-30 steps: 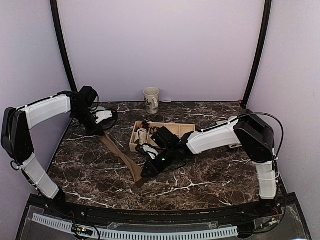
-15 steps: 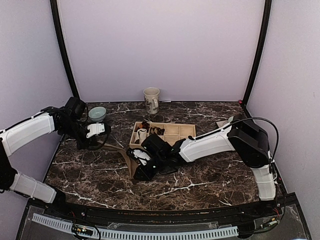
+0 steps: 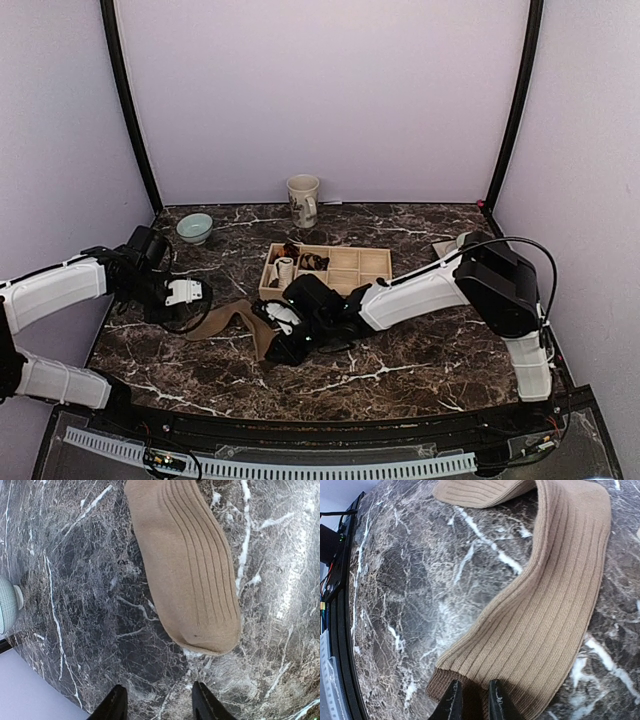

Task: Roll the socks
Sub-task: Adjust the sock at the center of the board.

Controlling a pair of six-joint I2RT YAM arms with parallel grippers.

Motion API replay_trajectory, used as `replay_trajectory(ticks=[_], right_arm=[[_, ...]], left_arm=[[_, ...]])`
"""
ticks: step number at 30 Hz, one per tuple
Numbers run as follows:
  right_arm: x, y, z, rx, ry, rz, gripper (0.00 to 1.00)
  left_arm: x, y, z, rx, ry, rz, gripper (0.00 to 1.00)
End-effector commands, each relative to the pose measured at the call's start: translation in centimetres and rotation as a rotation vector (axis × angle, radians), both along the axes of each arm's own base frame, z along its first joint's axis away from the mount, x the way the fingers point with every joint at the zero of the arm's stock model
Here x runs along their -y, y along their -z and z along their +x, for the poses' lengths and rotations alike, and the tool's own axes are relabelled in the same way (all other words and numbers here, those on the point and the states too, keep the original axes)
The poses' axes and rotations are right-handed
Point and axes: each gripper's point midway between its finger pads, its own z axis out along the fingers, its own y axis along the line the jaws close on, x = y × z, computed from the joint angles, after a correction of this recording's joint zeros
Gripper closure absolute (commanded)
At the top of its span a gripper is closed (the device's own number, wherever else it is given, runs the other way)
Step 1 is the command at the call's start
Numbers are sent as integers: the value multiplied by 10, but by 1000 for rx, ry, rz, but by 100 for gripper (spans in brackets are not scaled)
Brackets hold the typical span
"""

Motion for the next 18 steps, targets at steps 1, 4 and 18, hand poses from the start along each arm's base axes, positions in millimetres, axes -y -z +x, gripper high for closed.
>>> replay_trajectory(ticks=[1, 4, 18], right_arm=[[19, 18, -32, -32, -46, -108, 82], [29, 22, -41, -41, -55, -136, 83], [56, 31, -53, -51, -34, -187, 85]], left_arm=[[14, -15, 11, -15, -69, -95, 53], [26, -9, 12, -88, -120, -152, 53], [18, 51, 14, -136, -167, -53, 55]])
